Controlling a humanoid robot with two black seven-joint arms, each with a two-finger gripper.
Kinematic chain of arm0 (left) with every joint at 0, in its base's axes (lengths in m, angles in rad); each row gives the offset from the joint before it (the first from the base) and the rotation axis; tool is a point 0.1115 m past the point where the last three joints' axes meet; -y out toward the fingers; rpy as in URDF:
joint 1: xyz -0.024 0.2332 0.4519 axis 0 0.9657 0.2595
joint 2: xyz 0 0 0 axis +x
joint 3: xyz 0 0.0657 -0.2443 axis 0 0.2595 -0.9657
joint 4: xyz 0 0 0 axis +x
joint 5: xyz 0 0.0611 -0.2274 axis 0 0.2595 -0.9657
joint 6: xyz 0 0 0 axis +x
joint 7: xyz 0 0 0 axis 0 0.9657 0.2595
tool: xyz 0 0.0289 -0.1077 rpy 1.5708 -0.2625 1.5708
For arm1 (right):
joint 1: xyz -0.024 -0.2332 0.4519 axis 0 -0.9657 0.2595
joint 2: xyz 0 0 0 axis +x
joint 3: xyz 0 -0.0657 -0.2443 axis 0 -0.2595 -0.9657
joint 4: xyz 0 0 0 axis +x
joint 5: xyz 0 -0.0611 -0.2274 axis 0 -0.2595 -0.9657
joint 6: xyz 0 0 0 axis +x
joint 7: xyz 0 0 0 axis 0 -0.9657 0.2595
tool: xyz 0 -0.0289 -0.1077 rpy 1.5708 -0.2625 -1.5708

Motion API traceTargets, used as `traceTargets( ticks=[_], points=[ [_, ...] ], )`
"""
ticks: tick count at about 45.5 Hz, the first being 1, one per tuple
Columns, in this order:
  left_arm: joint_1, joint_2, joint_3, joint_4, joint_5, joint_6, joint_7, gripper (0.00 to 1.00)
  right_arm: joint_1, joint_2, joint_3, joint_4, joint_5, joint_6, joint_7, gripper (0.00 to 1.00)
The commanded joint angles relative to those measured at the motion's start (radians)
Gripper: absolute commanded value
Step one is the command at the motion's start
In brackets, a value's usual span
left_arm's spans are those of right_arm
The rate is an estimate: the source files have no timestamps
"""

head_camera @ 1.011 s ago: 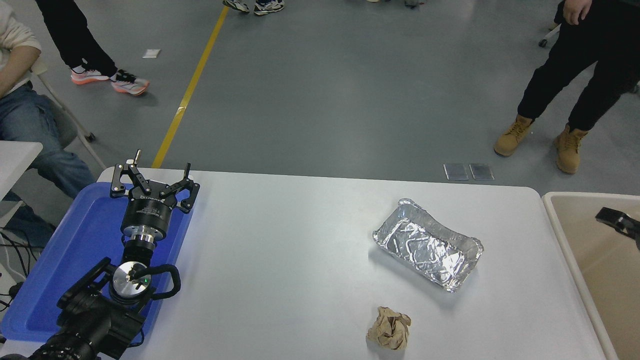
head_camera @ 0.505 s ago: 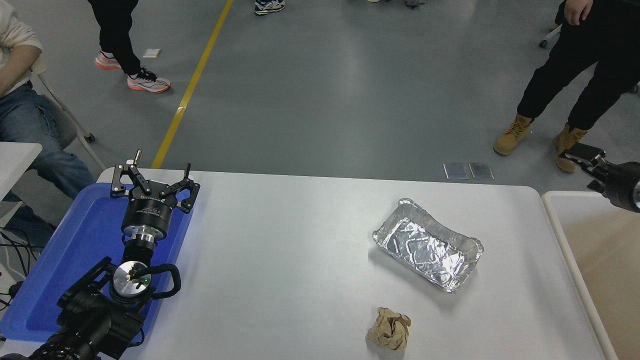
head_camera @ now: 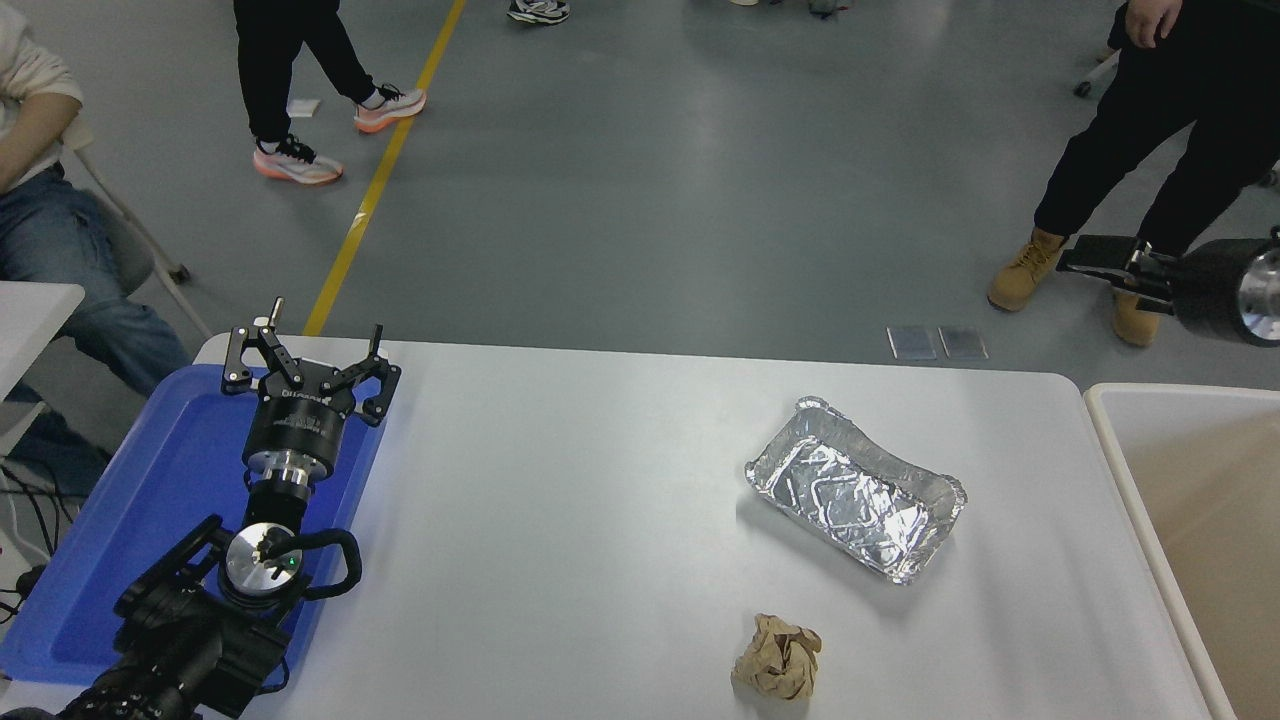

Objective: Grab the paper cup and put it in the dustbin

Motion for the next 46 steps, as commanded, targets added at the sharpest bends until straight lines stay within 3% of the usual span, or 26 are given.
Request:
traceTargets(
  ticks=[1,13,35,46],
  points=[
    [0.000,0.000,0.000,0.000,0.000,-0.002,0.000,1.00,0.318,0.115,-0.326,0.154,0.001,0.048,0.004,1.00],
    [0.000,0.000,0.000,0.000,0.000,0.000,0.000,1.00,0.423,0.239,-0.370,0.283,0.035,0.149,0.006,1.00],
    [0.000,0.000,0.000,0.000,0.000,0.000,0.000,1.00,0.558,0.559,-0.384,0.357,0.377,0.381,0.006,1.00],
    [0.000,0.000,0.000,0.000,0.000,-0.002,0.000,1.00,0.553,0.630,-0.363,0.371,0.497,0.508,0.006,1.00]
  ],
)
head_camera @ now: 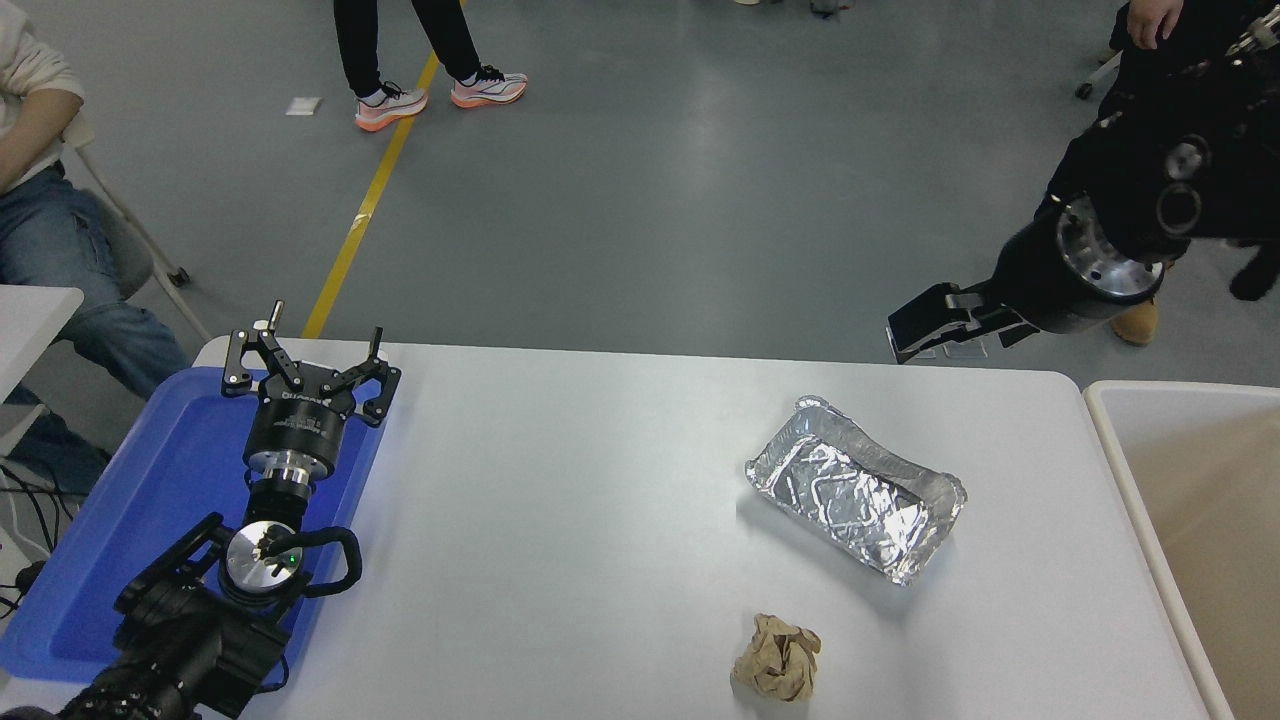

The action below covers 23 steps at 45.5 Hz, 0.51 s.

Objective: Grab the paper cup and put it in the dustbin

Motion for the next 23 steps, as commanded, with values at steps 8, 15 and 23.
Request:
traceTargets(
  ticks=[8,15,23],
  points=[
    [-0.001,0.001,0.000,0.000,0.001,0.000,0.001,1.00,0.001,0.107,-0.007,0.013,0.120,0.152,-0.001,1.00],
    [-0.001,0.001,0.000,0.000,0.001,0.000,0.001,1.00,-0.002,0.125,-0.030,0.007,0.121,0.146,-0.001,1.00],
    [-0.001,0.001,0.000,0.000,0.001,0.000,0.001,1.00,0.008,0.124,-0.085,0.005,0.120,0.150,-0.003,1.00]
  ],
)
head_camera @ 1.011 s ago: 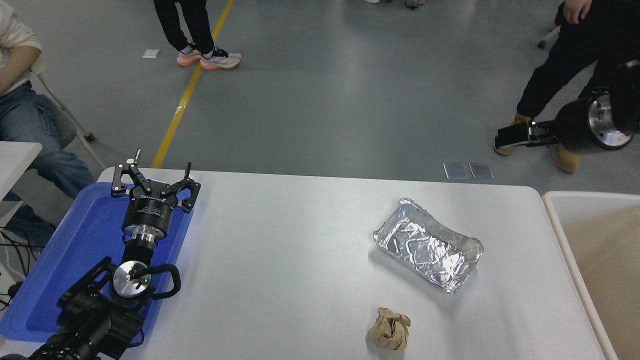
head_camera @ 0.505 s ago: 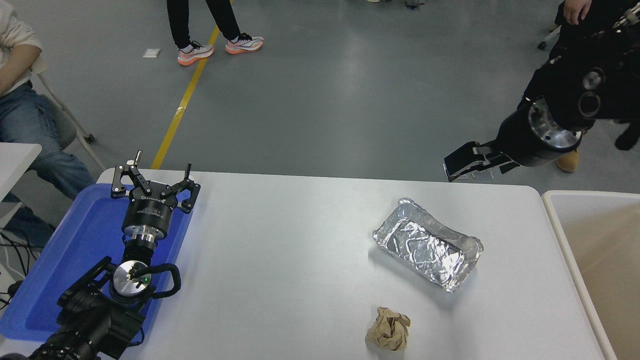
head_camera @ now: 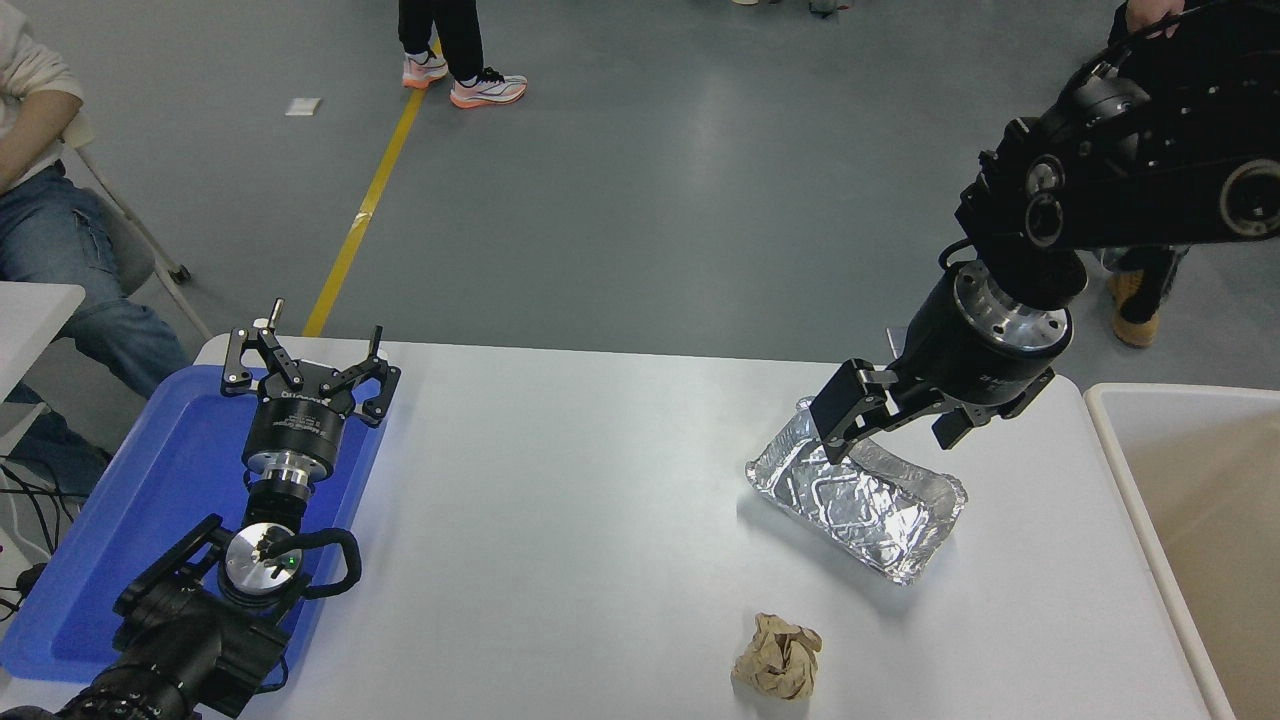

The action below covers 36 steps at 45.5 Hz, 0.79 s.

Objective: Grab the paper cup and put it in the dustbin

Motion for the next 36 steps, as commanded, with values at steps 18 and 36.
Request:
traceTargets(
  ticks=[18,36],
  points=[
    [0.000,0.001,0.000,0.000,-0.001,0.000,0.000,1.00,0.061,-0.045,-0.092,0.024,0.026,0.059,-0.001,1.00],
    [0.000,0.001,0.000,0.000,-0.001,0.000,0.000,1.00,0.062,-0.082,-0.092,0.032,0.046,0.068,0.002,1.00]
  ],
)
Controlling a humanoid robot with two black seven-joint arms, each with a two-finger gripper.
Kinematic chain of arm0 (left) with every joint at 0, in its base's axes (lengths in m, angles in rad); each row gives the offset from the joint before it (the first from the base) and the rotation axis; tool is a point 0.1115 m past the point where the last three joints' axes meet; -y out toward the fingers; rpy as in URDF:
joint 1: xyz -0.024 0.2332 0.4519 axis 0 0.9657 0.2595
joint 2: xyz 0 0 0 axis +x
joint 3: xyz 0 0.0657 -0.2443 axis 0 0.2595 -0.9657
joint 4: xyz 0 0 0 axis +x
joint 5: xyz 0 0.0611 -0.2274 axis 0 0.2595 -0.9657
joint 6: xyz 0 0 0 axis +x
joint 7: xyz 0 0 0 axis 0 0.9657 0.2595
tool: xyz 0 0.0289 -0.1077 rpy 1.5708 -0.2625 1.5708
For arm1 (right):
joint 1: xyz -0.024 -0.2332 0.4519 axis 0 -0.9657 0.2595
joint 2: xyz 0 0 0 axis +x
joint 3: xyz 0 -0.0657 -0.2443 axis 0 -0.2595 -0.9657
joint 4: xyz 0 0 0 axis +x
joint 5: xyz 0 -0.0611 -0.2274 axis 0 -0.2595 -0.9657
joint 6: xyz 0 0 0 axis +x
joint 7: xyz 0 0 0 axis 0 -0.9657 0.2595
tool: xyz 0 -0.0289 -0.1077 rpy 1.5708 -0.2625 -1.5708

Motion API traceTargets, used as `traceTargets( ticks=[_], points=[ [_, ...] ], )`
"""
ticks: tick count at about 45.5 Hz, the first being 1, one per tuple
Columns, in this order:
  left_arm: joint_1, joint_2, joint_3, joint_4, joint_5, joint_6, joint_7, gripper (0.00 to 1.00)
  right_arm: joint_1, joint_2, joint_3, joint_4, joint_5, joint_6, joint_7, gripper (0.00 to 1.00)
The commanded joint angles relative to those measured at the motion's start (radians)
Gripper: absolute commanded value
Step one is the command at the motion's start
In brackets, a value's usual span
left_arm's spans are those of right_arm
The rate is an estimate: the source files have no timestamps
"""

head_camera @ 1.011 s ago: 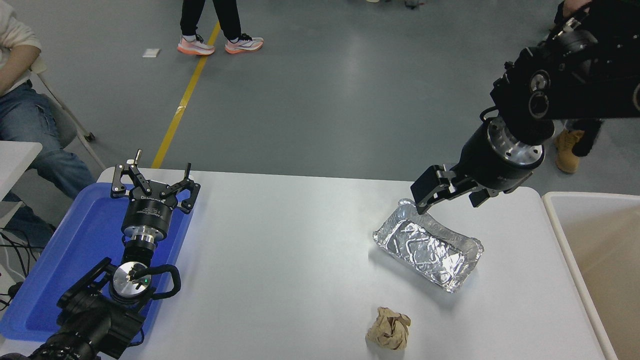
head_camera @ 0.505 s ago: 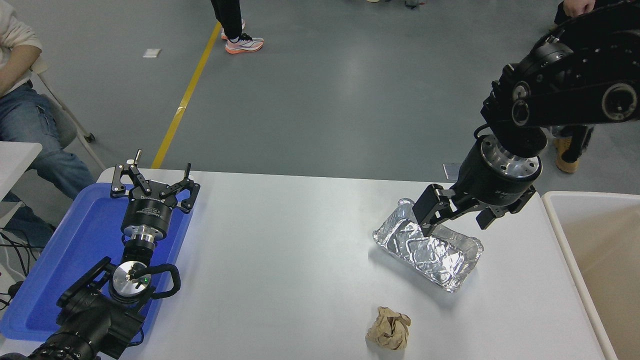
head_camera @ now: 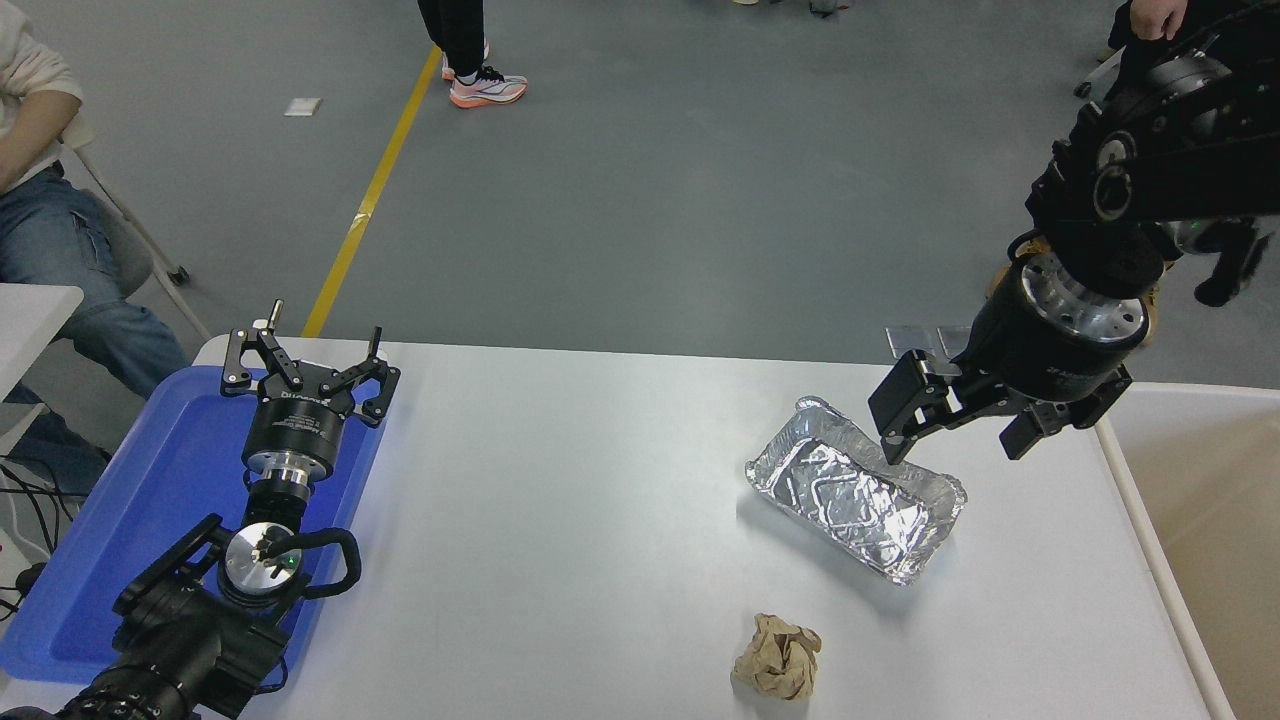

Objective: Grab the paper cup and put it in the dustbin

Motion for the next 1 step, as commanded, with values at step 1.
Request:
traceTargets(
  ticks=[1],
  points=[
    [-0.001,0.000,0.000,0.000,0.000,0.000,0.000,1.00,0.004,-0.021,-0.003,0.005,0.007,0.017,0.002,1.00]
  ],
)
